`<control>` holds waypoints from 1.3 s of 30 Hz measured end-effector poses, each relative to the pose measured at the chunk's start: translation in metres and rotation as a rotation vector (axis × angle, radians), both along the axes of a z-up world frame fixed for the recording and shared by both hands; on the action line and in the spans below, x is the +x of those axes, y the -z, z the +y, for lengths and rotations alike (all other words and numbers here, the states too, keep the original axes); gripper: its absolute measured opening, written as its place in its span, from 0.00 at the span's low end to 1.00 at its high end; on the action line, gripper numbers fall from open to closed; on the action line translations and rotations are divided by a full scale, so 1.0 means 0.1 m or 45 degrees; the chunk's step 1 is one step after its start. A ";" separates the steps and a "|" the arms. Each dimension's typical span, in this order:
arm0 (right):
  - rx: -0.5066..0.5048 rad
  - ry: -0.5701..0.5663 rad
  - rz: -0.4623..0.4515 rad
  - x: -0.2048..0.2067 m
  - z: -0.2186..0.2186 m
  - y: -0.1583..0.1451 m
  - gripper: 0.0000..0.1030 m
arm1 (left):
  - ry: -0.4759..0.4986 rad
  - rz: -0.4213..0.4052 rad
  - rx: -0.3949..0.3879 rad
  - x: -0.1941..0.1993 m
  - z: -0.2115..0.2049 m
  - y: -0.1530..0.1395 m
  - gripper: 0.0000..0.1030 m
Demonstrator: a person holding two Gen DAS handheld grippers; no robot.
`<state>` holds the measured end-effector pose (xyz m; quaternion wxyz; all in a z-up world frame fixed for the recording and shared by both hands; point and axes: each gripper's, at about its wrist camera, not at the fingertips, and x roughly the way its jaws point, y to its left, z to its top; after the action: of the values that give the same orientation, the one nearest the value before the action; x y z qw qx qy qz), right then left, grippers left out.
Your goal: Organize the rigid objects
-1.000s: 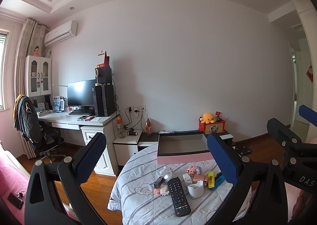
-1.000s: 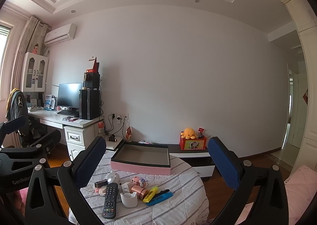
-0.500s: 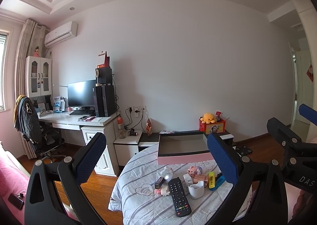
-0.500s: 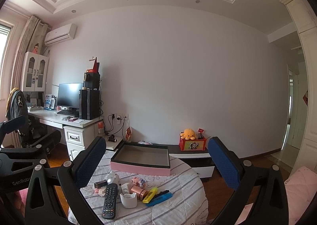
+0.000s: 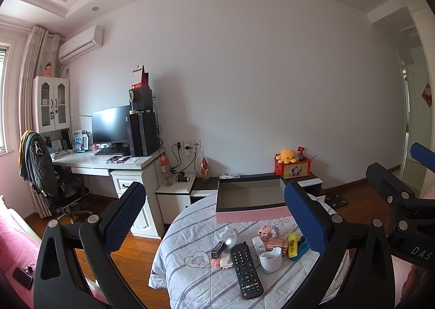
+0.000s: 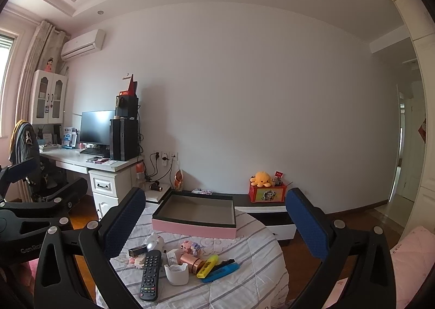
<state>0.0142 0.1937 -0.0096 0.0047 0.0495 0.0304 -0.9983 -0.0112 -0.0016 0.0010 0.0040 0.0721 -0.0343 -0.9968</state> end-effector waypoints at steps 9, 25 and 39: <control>-0.024 0.015 -0.092 -0.37 0.13 0.19 1.00 | 0.018 -0.116 -0.036 -0.43 0.17 0.22 1.00; -0.055 -0.024 -0.482 -1.36 0.36 1.21 1.00 | 0.035 -0.566 -0.072 -1.49 0.34 1.28 1.00; -0.076 -0.064 -0.790 -1.79 0.42 2.10 1.00 | 0.084 -0.886 -0.031 -1.77 0.29 2.14 1.00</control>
<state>-0.1648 0.2359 -0.2192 0.0401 0.3510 -0.0006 -0.9355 -0.1887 0.0278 -0.2130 -0.0392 0.4062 -0.0476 -0.9117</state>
